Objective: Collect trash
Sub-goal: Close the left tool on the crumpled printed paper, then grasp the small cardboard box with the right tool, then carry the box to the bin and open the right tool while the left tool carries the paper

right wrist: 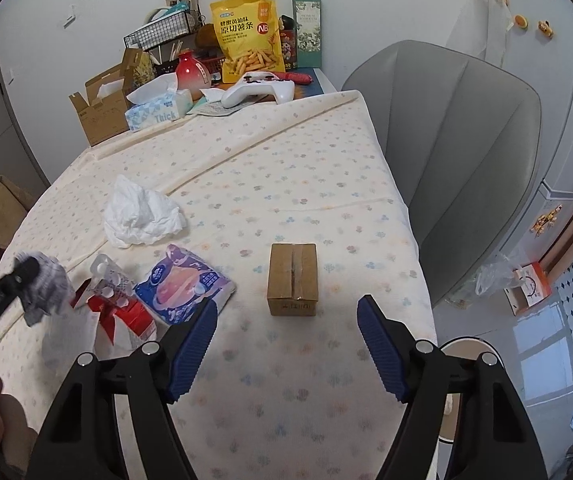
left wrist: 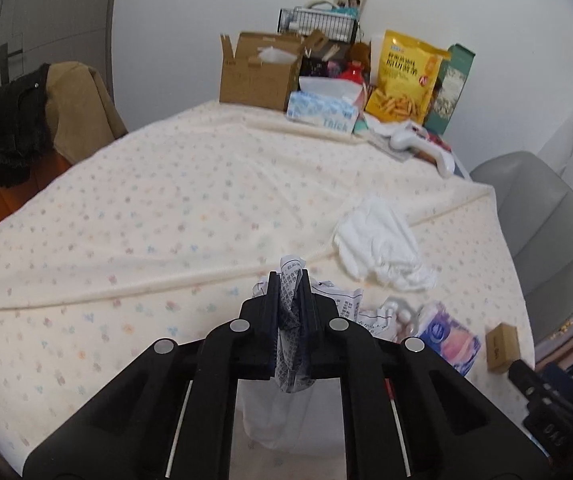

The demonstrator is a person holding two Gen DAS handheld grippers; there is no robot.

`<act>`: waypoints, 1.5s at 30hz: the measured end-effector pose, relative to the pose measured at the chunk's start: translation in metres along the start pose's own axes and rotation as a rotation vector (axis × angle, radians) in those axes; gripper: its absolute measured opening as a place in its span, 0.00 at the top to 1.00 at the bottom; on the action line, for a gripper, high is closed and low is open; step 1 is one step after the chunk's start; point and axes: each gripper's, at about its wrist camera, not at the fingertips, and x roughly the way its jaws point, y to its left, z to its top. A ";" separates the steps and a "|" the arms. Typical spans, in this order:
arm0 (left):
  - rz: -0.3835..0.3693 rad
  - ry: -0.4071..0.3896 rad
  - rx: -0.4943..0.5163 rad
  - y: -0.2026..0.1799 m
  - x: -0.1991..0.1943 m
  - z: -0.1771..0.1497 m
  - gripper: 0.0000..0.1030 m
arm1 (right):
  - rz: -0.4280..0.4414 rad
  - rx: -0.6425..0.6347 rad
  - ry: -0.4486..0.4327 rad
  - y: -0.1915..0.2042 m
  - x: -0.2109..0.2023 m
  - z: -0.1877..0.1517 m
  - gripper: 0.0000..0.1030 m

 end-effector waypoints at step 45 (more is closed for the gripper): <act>-0.030 -0.091 0.092 -0.046 -0.067 -0.011 0.91 | -0.014 0.011 -0.095 -0.036 -0.078 -0.018 0.70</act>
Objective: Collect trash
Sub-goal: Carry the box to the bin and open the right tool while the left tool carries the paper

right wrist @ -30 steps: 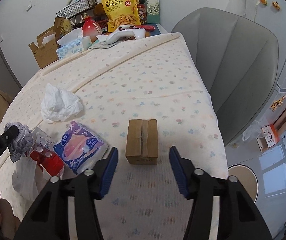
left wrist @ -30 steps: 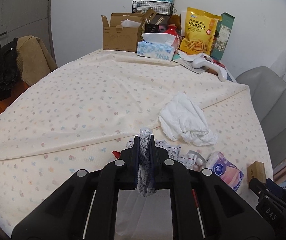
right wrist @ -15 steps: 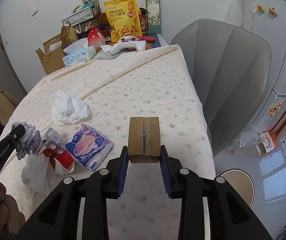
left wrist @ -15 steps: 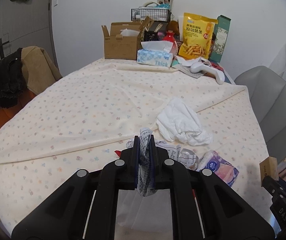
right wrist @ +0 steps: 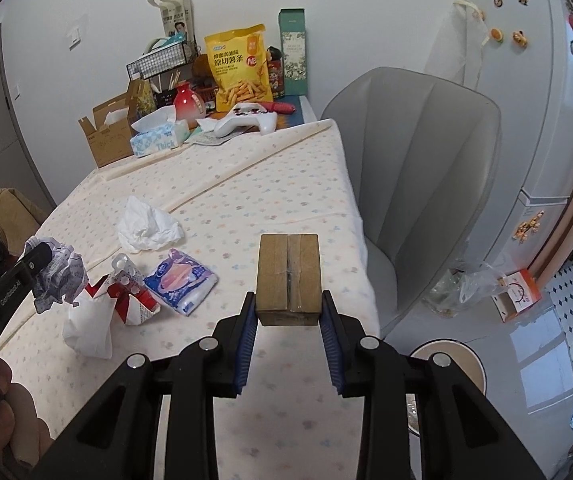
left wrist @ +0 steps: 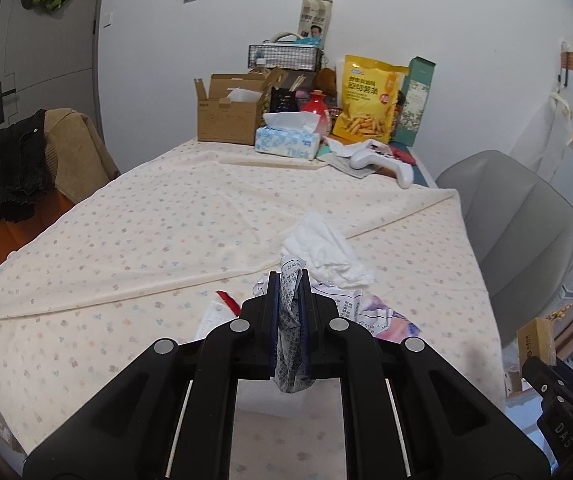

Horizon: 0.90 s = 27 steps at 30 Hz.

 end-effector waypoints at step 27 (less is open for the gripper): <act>-0.233 0.017 0.183 -0.151 -0.036 -0.032 0.91 | -0.186 0.173 -0.051 -0.138 -0.056 -0.019 0.70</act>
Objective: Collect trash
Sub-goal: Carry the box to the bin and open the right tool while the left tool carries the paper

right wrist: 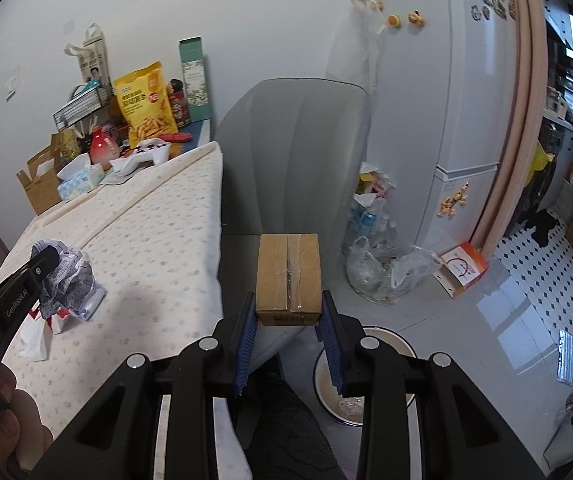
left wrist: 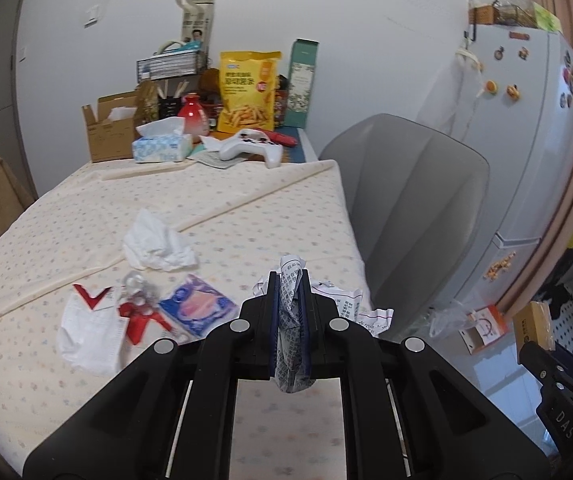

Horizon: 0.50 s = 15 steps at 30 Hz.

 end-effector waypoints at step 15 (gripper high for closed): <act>-0.043 0.068 0.138 -0.089 0.035 -0.016 0.91 | -0.044 0.121 0.061 -0.079 0.037 -0.011 0.70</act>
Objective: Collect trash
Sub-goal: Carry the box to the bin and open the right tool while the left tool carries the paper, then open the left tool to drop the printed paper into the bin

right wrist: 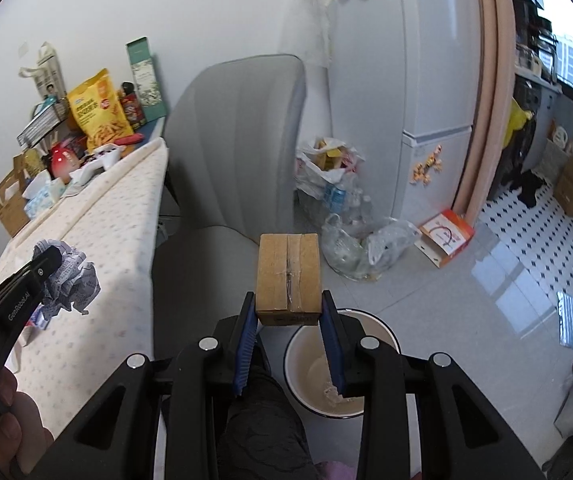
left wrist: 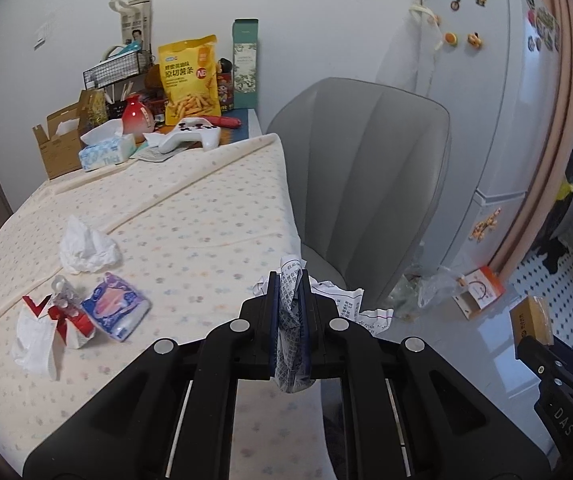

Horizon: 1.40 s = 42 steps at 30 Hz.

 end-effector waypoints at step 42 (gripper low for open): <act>-0.244 0.227 0.292 -0.204 0.078 -0.055 0.90 | -0.187 0.296 0.061 -0.192 0.051 -0.032 0.44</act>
